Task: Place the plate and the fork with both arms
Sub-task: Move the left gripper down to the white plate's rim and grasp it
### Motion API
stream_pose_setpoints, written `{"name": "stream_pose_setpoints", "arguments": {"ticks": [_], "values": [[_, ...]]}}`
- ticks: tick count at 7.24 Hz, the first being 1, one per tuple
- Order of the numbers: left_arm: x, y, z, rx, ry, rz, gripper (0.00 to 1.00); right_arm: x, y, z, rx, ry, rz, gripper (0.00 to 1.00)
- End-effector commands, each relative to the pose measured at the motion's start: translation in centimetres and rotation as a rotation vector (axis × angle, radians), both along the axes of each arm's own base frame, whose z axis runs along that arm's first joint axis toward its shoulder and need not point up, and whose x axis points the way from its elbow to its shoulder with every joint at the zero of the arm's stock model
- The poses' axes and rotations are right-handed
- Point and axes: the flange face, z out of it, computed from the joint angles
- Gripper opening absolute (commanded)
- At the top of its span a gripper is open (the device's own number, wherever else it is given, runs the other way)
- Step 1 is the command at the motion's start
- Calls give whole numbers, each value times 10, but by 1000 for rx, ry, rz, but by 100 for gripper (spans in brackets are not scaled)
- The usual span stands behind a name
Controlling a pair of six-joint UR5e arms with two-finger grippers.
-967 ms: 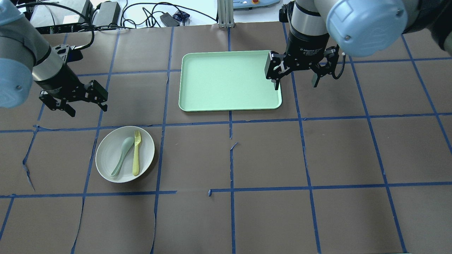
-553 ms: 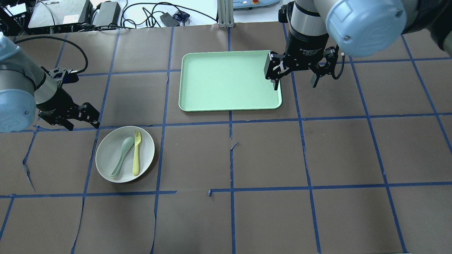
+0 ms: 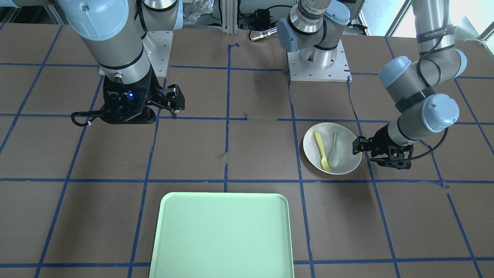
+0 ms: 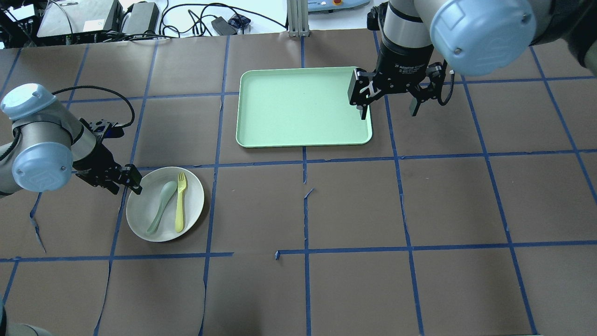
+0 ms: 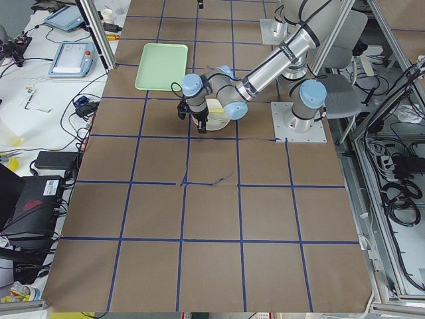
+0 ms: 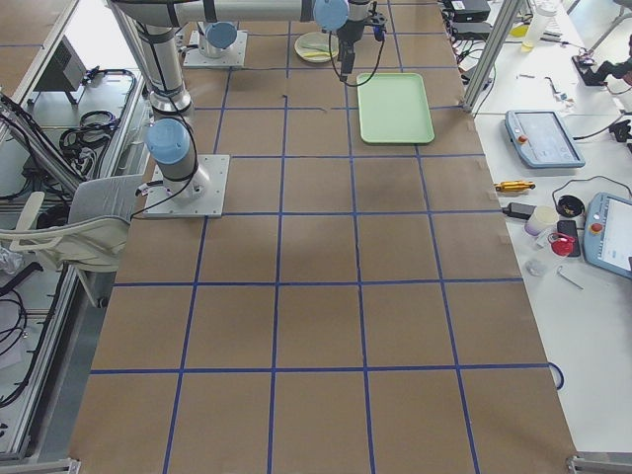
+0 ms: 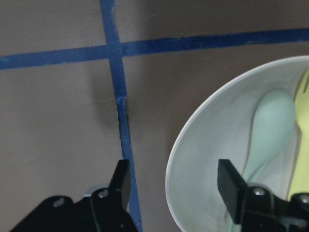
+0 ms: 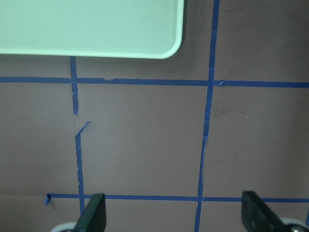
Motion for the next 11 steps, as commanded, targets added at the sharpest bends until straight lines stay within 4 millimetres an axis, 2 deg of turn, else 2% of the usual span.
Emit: {"name": "stream_pose_setpoints", "arguments": {"ticks": [1, 2, 4, 5, 6, 9, 11], "values": [[0, 1, -10, 22, 12, -10, 69, -1, -1, -1, 0, 4, 1, 100], [0, 1, -14, 31, 14, -10, 64, -1, 0, -1, 1, 1, 0, 100], [-1, 0, -24, 48, 25, -13, 45, 0, -1, -1, 0, -2, 1, 100], [-1, 0, -25, 50, 27, -19, 18, -1, -1, -2, 2, -1, 1, 100], [-5, 0, -28, 61, 30, -24, 0, -1, -1, -2, 1, 4, 1, 100], [-4, -1, -22, 87, 43, -22, 0, -1, -1, -2, 0, 8, 3, 100], [11, -12, -2, 79, 55, -46, 0, -2, -1, -2, 0, 10, 5, 100]]}}
